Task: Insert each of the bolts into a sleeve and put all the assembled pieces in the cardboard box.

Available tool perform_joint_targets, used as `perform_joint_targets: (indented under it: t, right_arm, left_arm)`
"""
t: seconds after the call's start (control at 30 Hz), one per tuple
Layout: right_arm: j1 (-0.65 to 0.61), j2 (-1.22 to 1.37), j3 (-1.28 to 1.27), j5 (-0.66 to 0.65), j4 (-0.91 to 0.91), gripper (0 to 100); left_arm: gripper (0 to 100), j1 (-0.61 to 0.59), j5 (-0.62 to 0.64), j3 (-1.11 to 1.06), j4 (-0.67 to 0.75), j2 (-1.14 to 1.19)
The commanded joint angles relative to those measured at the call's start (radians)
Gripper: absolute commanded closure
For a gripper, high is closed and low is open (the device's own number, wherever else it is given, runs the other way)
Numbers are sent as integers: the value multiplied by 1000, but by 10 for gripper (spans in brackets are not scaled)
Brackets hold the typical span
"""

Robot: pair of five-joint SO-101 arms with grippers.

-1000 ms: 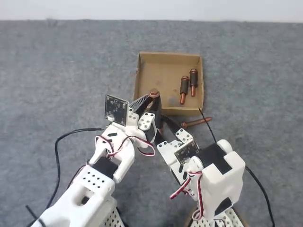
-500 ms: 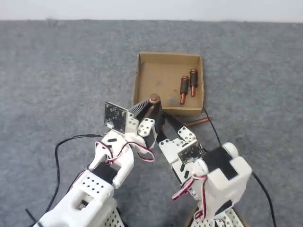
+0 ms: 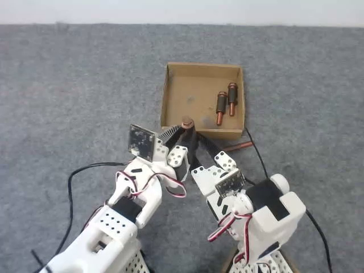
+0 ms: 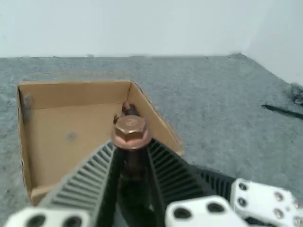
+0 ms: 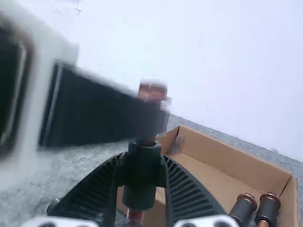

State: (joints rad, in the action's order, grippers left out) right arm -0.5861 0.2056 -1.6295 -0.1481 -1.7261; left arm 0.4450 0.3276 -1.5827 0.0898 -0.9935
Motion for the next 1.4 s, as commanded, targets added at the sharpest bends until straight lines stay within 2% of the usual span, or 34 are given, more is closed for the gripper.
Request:
perform_joint_targets:
  t: [0.0, 0.37, 0.63, 1.37]
  right_arm:
    - [35, -67, -32, -8, -27, 991]
    - [35, -70, -32, -8, -27, 991]
    - [36, -70, -32, -8, -27, 991]
    - [36, -67, -31, -8, -27, 991]
  left_arm:
    - [988, 63, 0, -8, -69, -20]
    - [978, -8, -2, -4, -68, -20]
    - [776, -8, 2, -10, -75, -20]
    - [775, -8, 6, 7, -69, -41]
